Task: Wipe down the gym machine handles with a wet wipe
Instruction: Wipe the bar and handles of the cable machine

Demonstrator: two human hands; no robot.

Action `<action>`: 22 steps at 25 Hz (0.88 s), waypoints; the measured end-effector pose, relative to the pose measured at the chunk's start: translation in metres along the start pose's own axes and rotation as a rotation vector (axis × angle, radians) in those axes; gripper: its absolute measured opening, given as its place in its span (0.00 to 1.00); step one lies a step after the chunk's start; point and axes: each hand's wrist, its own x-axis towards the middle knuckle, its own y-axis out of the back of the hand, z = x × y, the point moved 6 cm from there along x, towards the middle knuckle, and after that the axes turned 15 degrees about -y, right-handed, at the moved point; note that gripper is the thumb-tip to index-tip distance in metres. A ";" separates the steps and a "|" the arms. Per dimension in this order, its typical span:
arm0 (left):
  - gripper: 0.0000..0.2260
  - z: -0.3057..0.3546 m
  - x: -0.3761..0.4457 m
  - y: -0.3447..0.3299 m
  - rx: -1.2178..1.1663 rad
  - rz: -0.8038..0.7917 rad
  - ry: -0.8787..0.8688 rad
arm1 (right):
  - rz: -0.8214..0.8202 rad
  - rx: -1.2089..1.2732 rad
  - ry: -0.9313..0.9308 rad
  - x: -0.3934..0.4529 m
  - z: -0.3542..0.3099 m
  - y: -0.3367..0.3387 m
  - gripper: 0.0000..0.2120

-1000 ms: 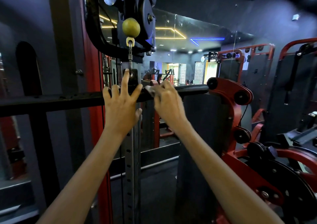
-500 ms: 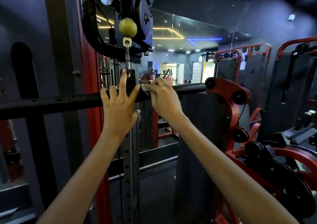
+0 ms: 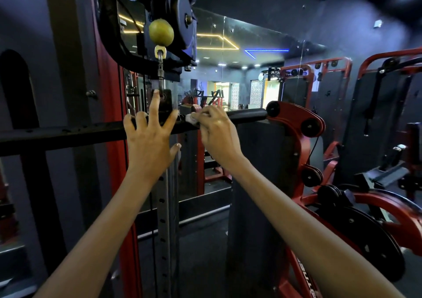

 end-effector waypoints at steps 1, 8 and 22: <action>0.36 -0.001 0.000 0.000 -0.008 -0.008 0.002 | 0.006 -0.004 0.050 -0.004 0.004 0.003 0.09; 0.36 -0.005 0.000 -0.001 -0.016 -0.018 0.005 | 0.196 -0.110 -0.214 0.009 0.103 0.044 0.09; 0.34 -0.003 0.001 0.003 -0.056 0.027 0.001 | 0.032 -0.317 -0.233 0.028 0.107 0.047 0.11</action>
